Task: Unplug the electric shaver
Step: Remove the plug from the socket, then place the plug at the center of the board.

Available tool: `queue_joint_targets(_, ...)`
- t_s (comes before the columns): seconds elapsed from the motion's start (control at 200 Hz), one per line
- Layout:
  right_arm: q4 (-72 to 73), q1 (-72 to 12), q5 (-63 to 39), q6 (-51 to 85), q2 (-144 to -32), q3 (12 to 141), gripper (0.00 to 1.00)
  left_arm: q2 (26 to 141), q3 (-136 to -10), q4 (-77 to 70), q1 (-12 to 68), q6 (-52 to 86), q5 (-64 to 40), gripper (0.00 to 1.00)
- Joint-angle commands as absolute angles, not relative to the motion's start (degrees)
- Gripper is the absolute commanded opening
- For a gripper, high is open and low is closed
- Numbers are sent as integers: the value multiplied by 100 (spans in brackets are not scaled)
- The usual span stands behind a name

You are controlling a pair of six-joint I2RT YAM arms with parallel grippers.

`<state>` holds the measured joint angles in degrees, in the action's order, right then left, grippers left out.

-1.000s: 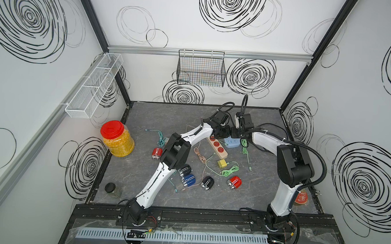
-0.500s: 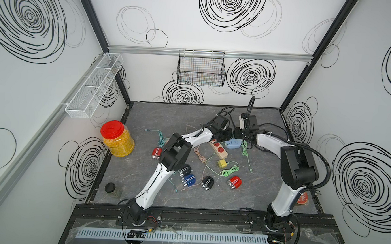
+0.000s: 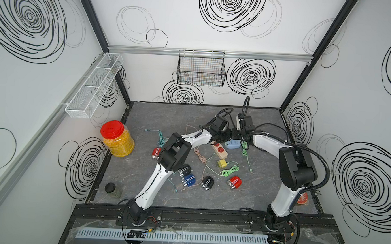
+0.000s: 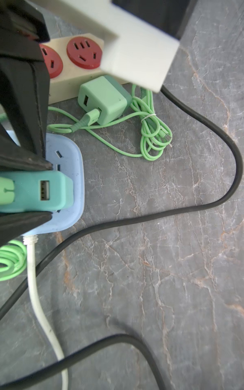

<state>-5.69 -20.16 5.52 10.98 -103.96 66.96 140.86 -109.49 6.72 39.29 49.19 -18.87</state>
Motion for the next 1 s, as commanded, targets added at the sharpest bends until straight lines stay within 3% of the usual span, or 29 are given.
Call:
queue_joint_targets(0.0, -245, -2101, 790, 890, -9743, 6712, 19, 14512, -10452, 1890, 3968, 5027, -1573, 0)
queue_joint_targets(0.2, -388, -1853, 484, 1087, -9774, 6872, 19, 14506, -10355, 1822, 3999, 5060, -1580, 0)
queue_joint_targets(0.43, -833, -1821, 811, 1389, -9670, 6929, 19, 14259, -10037, 998, 3981, 5335, -1916, 0)
queue_joint_targets(0.696, -1421, -1659, 807, 1977, -8982, 6390, 20, 13955, -10785, 1453, 3951, 5068, -1951, 0)
queue_joint_targets(0.791, -1604, -1486, 779, 2226, -8699, 6103, 19, 13825, -11010, 1578, 3938, 5010, -1943, 11)
queue_joint_targets(0.991, -2029, -1222, 627, 2792, -7925, 5542, 19, 13816, -11847, 2036, 3940, 4888, -1951, 16)
